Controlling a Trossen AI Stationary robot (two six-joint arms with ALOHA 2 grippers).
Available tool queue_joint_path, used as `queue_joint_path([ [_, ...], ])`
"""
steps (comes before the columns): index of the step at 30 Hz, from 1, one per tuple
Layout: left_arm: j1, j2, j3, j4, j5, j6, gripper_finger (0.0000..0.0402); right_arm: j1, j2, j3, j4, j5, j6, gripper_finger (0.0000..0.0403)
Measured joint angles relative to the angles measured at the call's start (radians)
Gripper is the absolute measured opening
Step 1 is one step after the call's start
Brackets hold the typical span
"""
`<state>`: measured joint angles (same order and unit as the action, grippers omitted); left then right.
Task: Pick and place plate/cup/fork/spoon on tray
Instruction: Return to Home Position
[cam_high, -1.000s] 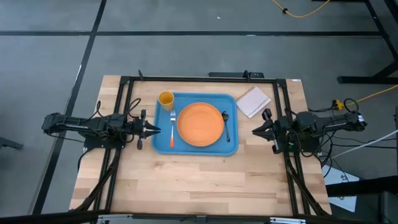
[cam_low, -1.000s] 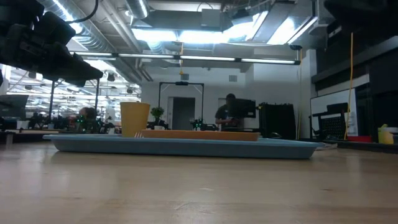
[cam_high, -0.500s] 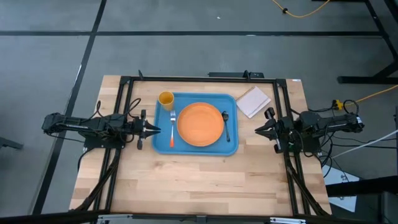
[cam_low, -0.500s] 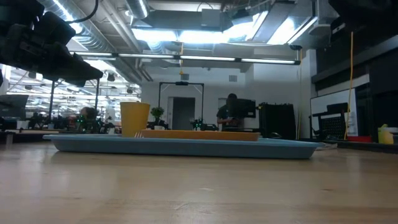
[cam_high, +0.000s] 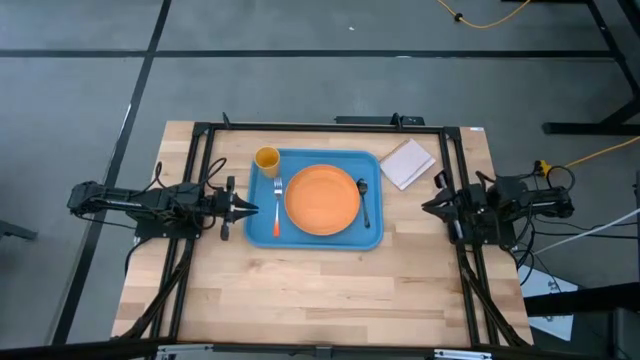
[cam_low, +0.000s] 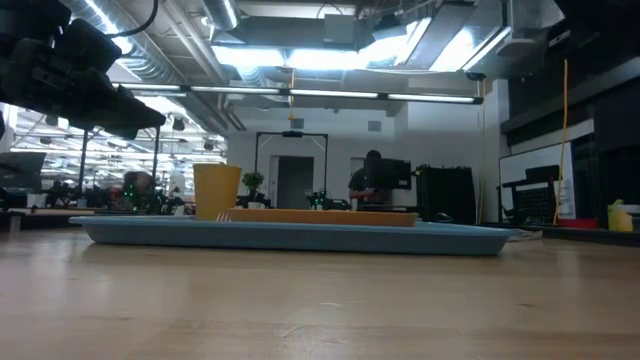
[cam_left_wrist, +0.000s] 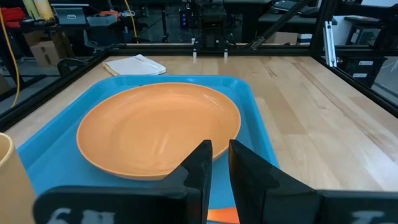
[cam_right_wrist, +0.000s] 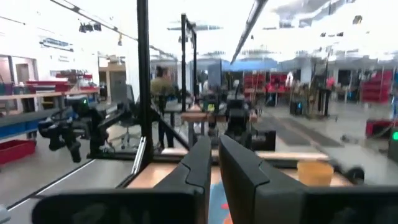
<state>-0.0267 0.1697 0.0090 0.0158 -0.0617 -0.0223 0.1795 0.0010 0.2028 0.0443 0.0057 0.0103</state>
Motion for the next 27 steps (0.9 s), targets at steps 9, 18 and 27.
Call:
queue_joint_path([
  [9,0.000,0.000,0.000,0.000,0.000,0.000,0.0047,0.000,0.000,-0.043,0.172,-0.004,-0.102,0.0011],
  [18,0.000,0.000,0.000,0.000,0.000,0.000,0.0047,0.000,0.000,-0.190,0.406,0.107,-0.154,0.0013],
  [27,0.000,0.000,0.000,0.000,0.000,0.000,0.0047,0.000,0.000,-0.193,0.409,0.020,-0.238,0.0013],
])
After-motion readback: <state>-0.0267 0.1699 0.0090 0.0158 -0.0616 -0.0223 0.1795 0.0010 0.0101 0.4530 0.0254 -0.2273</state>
